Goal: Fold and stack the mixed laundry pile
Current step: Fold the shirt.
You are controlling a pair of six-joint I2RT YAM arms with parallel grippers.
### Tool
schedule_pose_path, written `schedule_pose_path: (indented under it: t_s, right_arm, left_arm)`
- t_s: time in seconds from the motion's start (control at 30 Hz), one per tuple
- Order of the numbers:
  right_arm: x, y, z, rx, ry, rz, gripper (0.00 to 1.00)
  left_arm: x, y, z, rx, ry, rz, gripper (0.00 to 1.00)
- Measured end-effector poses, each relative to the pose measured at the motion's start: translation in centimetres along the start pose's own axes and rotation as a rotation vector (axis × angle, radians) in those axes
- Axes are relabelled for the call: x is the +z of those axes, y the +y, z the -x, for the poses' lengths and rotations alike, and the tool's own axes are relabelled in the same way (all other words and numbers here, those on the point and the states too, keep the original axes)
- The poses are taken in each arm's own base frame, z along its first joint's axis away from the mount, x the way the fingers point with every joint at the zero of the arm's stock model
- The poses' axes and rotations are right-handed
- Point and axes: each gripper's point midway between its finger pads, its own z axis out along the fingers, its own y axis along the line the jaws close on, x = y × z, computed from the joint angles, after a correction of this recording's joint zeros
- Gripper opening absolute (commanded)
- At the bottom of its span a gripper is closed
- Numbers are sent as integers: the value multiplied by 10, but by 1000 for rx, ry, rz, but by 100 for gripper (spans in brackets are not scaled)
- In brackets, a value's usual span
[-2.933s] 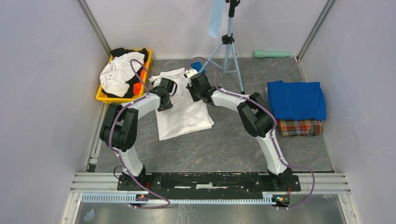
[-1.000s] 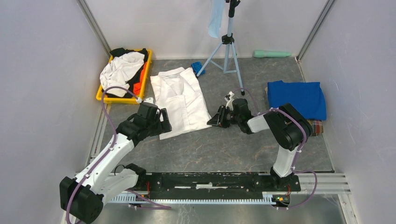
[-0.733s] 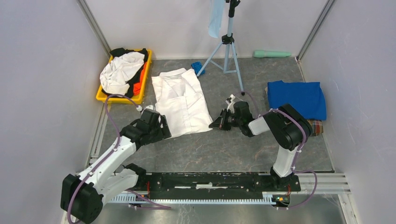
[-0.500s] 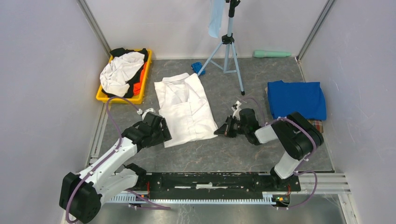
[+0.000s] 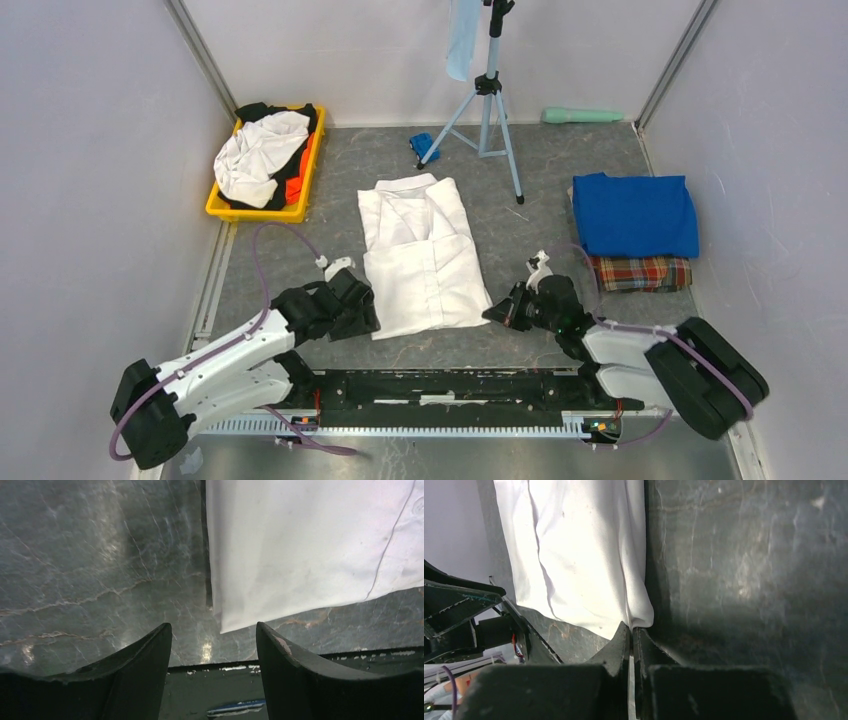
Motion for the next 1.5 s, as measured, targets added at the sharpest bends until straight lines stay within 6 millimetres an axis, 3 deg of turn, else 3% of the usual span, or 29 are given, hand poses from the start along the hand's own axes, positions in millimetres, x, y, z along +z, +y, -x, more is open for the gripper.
schedule_pose_path:
  t_s: [0.17,0.4,0.53,0.7,1.03,1.27,1.4,1.5]
  right_arm:
    - [-11,-2,-10,-14,-46,-21,0]
    - [-13,-4,-11,-14,-72,-43,0]
    - [-13,-3,-11,-14,-74,-43,0]
    - [-13,-3,-10,-17,-80,-46,0]
    - [-11,-3,-9,-18,-85,-44,0]
    - [-11,-2,-8,-18,-88,-41,0]
    - [-11,-2,-8,-18,-89,-42,0]
    - [-11,-3,-8,-18,-90,-43,0]
  left_arm:
    - [-3,-6,-19,3,51,-36,61]
    - [3,3,-41,-67,86,-73,53]
    - [12,6,-47,-129,79,-100,58]
    - [14,-11,-42,-294,17,-271,66]
    - [0,-22,-28,-503,-49,-435,61]
    - [2,-17,-31,-530,-34,-405,61]
    - [14,0,-39,-520,-18,-283,62]
    - [15,-1,-38,-518,-14,-256,61]
